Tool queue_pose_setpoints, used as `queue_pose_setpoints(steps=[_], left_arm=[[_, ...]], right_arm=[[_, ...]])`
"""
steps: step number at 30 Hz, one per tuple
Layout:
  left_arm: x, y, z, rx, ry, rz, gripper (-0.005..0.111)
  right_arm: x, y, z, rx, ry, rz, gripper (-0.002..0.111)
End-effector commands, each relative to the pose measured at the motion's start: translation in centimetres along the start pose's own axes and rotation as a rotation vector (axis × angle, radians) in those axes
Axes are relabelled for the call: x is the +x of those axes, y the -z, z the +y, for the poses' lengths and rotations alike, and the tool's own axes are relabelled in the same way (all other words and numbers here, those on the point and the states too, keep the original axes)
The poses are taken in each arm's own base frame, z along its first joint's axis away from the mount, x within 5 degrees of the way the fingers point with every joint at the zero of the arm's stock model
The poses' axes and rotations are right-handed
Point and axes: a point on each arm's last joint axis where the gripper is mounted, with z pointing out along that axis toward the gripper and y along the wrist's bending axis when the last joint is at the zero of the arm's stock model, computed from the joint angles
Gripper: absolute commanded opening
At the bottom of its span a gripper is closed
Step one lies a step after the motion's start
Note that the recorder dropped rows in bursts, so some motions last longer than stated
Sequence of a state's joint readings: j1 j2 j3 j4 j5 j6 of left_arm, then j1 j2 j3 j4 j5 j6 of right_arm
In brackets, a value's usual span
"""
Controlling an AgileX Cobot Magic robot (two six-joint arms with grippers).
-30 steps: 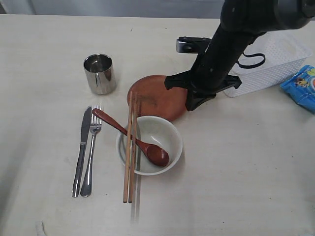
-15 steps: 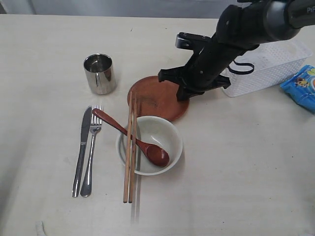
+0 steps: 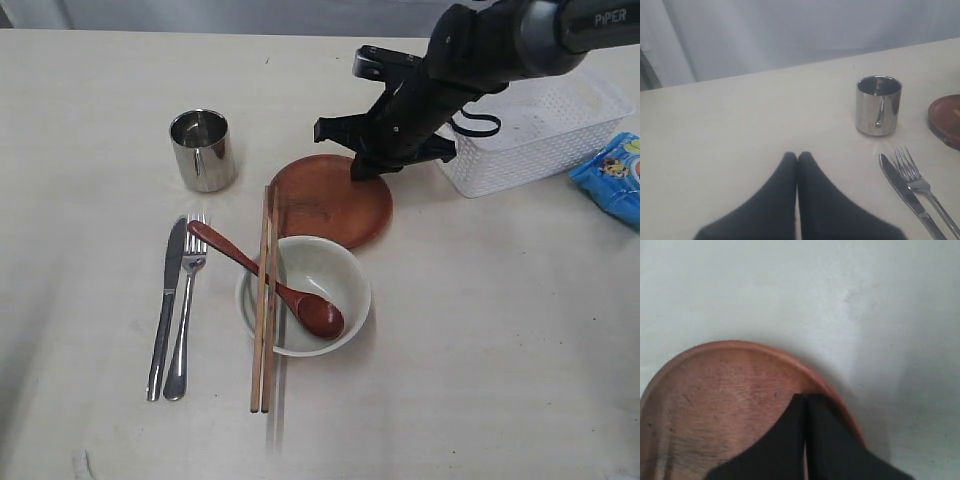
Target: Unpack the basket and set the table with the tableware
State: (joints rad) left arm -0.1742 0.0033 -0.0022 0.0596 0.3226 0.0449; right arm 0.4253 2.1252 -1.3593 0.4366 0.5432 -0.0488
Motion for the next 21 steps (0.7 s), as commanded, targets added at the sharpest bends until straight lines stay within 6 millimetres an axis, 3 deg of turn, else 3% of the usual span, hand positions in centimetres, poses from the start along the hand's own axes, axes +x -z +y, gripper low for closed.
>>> queue_pose_setpoints(steps=[1,5,10,16,21], left_arm=[[0.1,0.0,0.0,0.0,0.009,-0.002,0.0],[0.1,0.0,0.0,0.0,0.009,-0.002,0.0],[0.1,0.0,0.0,0.0,0.009,-0.002,0.0],[0.1,0.0,0.0,0.0,0.009,-0.002,0.0],[0.1,0.0,0.0,0.0,0.009,-0.002,0.0]], right_arm=[[-1.2,2.2,1.0,-0.024,0.06,-0.001,0.0],[-1.3,5.5,2.0,-0.041,0.149,0.005,0.0],[1.6,8.6,1.3,-0.006,0.187,0.001,0.0],[6.8,9.7,-0.6,0.026,0.179,0.066,0.0],[9.2,9.0,-1.2,0.038,0.182,0.115,0.0]])
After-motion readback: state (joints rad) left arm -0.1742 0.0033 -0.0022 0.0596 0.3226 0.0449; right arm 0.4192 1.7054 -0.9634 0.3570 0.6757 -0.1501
